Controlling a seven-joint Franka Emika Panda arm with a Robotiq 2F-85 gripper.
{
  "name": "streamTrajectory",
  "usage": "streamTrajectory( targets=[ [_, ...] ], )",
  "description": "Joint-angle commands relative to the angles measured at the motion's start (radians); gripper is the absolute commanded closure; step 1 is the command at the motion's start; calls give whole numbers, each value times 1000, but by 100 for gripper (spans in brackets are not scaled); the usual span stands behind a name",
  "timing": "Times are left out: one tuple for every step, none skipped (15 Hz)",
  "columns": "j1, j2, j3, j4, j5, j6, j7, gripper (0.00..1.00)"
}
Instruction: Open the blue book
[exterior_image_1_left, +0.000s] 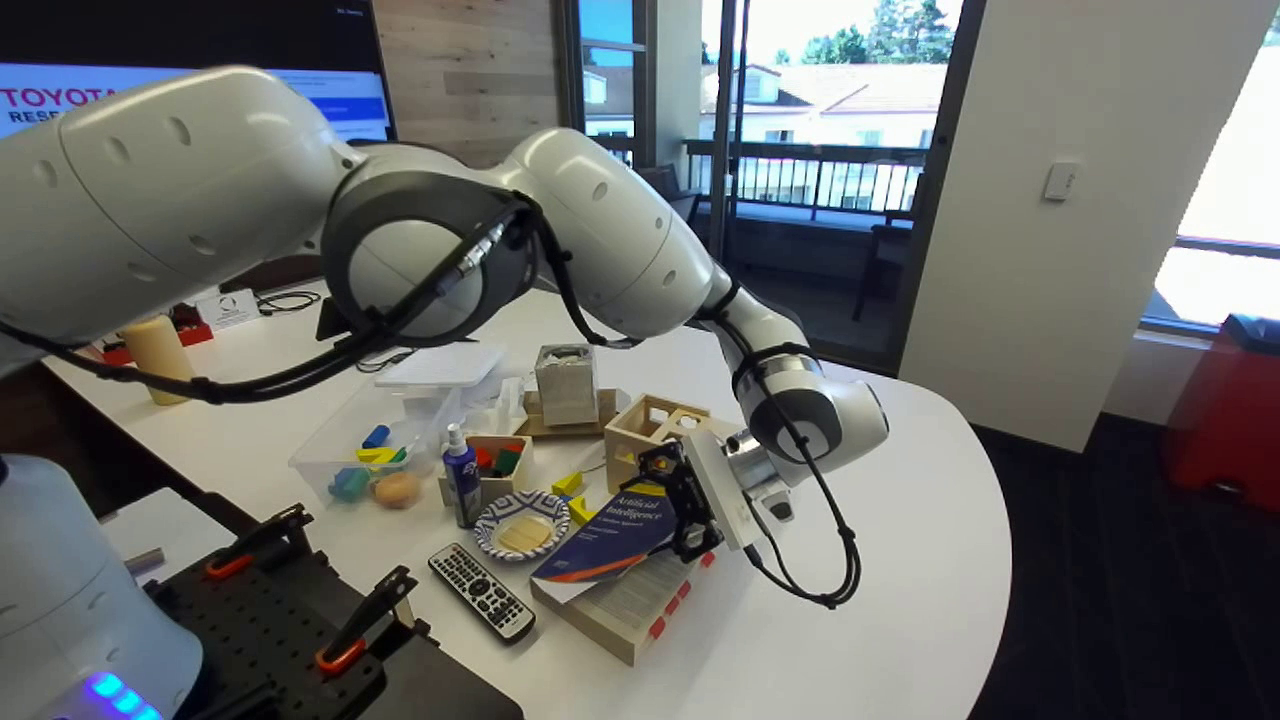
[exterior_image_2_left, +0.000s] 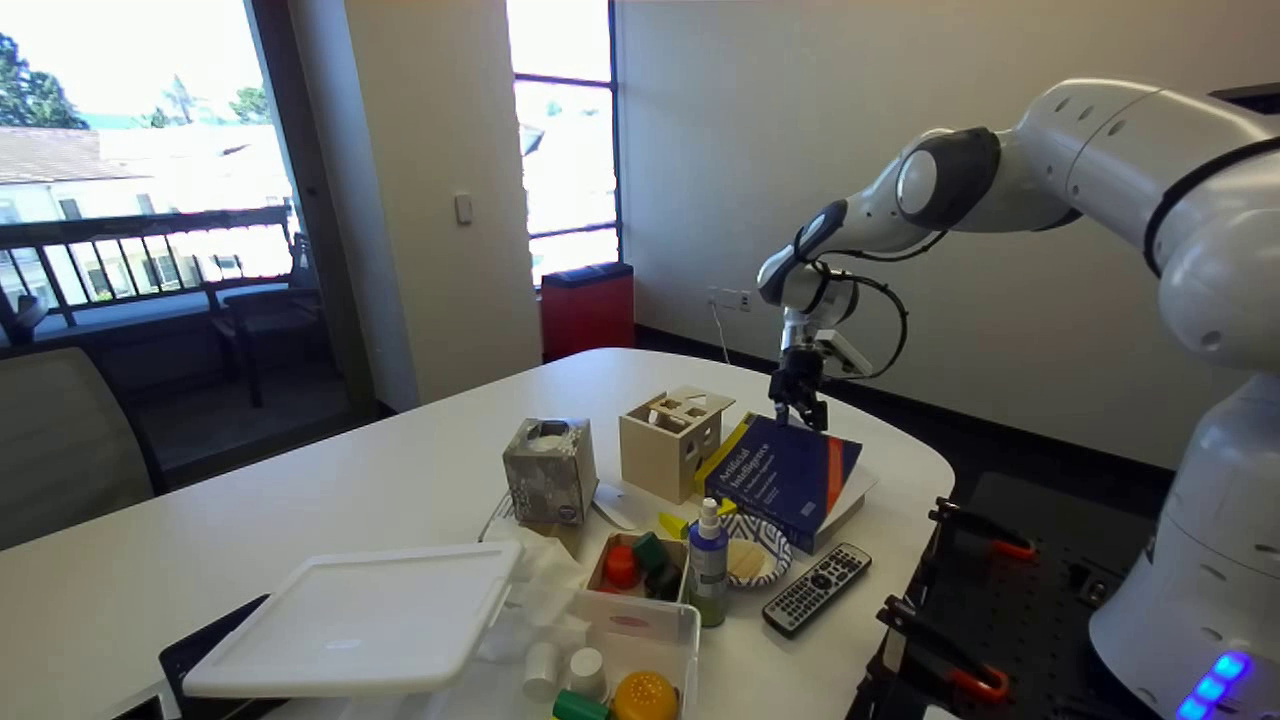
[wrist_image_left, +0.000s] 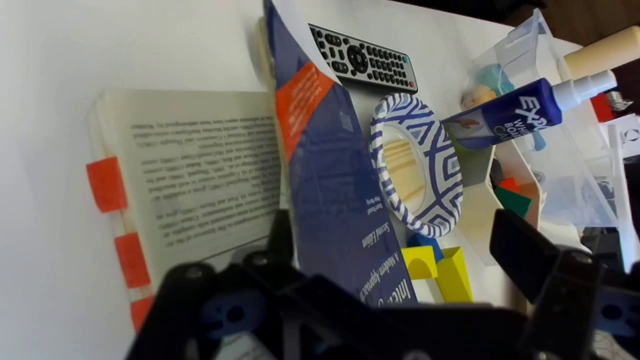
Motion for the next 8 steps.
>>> streamTrajectory(
  targets=[
    [-13,-128,18,-151,15,4,-66,0],
    [-12,-154,21,-182,17,6,-86,0],
    [-11,-180,25,-215,18,8,-108,0],
    [-8,-209,29,-255,16,10,-130,0],
    [-7,-236,33,-295,15,13,-149,0],
    [-2,-261,37,-335,10,19,-165,0],
    [20,-274,18,-357,18,11,-186,0],
    [32,-295,13,-392,14,14,-199,0]
  ],
)
